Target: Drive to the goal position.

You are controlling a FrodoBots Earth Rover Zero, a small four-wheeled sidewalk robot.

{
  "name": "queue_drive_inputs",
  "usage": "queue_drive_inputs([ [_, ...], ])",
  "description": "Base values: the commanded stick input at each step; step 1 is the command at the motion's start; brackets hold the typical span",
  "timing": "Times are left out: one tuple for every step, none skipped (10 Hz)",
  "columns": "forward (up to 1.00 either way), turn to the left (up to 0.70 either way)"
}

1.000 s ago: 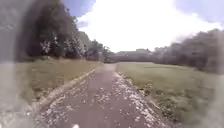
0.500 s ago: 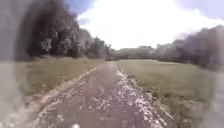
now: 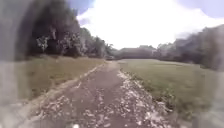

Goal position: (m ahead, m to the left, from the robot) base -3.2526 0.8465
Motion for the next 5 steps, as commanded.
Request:
queue_drive_inputs([
  [0.00,1.00],
  [0.00,1.00],
  [0.00,1.00],
  [0.00,1.00],
  [0.00,1.00],
])
